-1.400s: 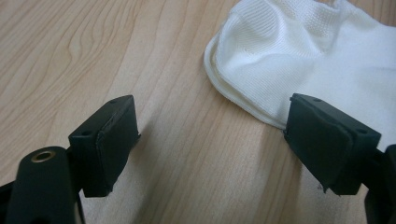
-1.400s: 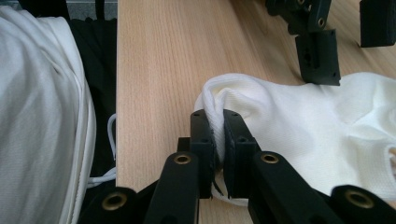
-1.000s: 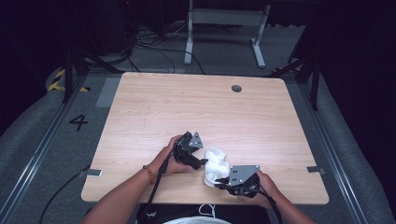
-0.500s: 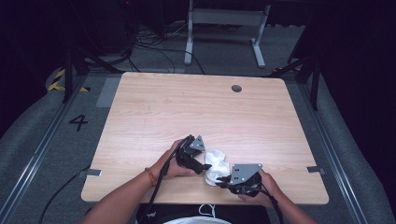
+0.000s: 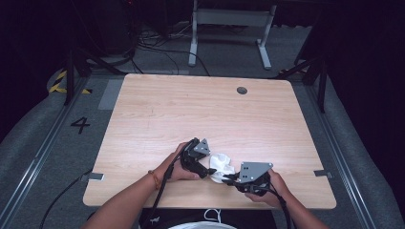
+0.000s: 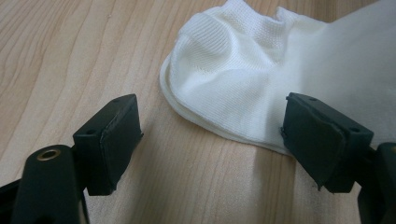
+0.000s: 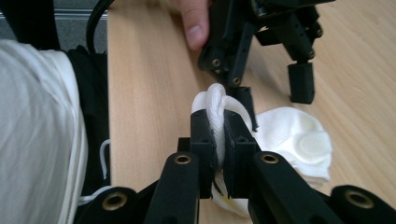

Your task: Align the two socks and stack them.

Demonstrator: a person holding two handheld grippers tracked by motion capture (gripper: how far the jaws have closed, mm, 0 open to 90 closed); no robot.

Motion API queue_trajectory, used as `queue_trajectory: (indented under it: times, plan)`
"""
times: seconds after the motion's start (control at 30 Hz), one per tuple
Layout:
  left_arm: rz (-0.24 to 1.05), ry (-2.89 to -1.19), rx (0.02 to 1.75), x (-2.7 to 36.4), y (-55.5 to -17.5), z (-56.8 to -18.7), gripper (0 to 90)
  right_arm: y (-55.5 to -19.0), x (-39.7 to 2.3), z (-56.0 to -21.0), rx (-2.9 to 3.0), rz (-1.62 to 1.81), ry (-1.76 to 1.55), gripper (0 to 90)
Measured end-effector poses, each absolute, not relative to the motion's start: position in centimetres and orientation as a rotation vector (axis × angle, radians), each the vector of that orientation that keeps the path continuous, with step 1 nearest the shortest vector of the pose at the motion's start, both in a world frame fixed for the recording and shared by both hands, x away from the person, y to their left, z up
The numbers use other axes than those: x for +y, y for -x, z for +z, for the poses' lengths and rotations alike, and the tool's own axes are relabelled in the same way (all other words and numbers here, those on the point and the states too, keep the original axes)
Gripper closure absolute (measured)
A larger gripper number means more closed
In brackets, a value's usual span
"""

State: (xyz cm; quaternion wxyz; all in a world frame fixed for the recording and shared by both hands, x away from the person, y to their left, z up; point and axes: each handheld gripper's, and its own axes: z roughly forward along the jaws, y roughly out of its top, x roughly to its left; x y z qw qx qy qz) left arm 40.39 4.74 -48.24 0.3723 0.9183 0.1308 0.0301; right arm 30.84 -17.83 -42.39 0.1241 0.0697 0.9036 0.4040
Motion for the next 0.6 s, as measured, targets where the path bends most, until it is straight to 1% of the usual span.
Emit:
queue_trajectory:
  times: [0.27,0.6]
  plan:
    - [0.074,-2.365,0.309,4.8,-40.5,-48.2,20.6,-33.1,-18.0,-42.0,2.593,1.21,-0.301,84.9]
    - [0.073,-2.361,0.295,4.9,-40.7,-48.2,20.9,-35.9,-17.1,-42.3,2.59,1.173,-0.344,85.0]
